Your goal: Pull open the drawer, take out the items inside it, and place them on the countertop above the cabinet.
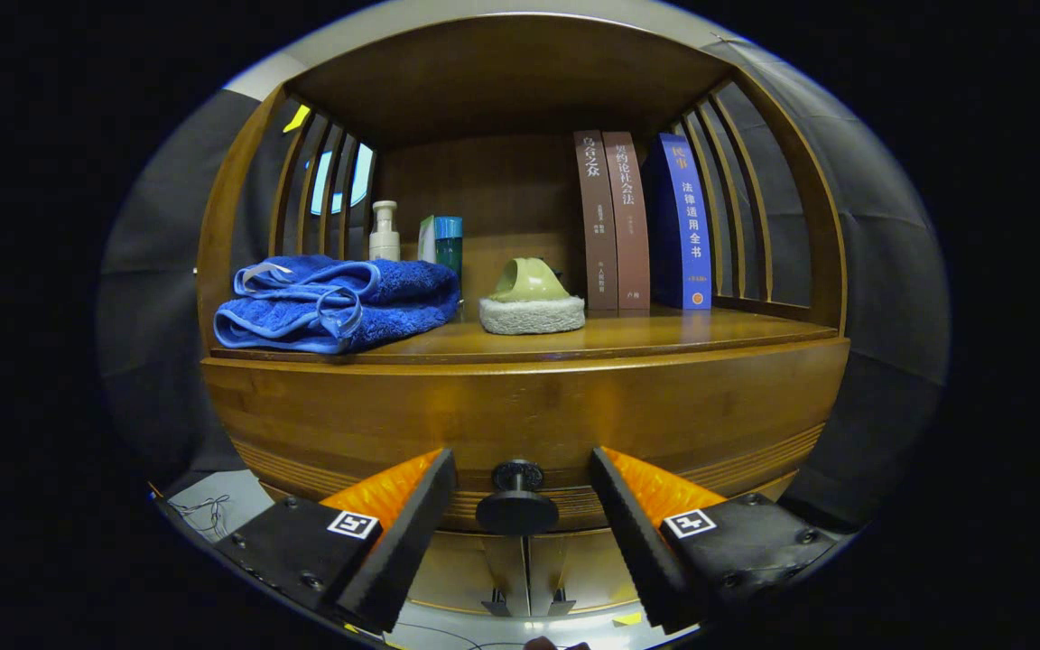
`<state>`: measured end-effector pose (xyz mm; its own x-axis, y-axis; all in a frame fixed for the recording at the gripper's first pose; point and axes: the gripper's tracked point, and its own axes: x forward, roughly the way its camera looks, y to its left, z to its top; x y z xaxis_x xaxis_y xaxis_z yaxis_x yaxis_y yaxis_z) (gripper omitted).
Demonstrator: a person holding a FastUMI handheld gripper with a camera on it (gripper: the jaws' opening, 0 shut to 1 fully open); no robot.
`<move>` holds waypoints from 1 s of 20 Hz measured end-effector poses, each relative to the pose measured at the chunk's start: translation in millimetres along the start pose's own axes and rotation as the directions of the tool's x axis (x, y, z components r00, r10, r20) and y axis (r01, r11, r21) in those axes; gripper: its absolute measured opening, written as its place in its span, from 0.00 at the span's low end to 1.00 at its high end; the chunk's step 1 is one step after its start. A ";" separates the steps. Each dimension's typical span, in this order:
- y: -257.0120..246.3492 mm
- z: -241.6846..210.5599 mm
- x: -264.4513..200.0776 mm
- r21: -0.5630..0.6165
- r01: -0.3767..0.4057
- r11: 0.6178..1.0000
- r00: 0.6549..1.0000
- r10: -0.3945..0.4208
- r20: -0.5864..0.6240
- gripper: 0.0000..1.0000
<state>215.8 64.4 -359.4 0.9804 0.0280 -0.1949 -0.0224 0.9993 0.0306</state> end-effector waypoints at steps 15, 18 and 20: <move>-4.1 64.3 -72.0 0.002 -0.021 1.000 0.999 0.021 0.028 1.00; 1.6 100.6 -95.0 -0.034 -0.030 0.999 0.998 0.031 0.046 1.00; 10.4 122.3 -108.8 -0.073 -0.045 0.996 0.998 0.048 0.038 1.00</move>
<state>132.9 68.6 -218.0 0.9850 0.0748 -0.1555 -0.0807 0.9962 -0.0321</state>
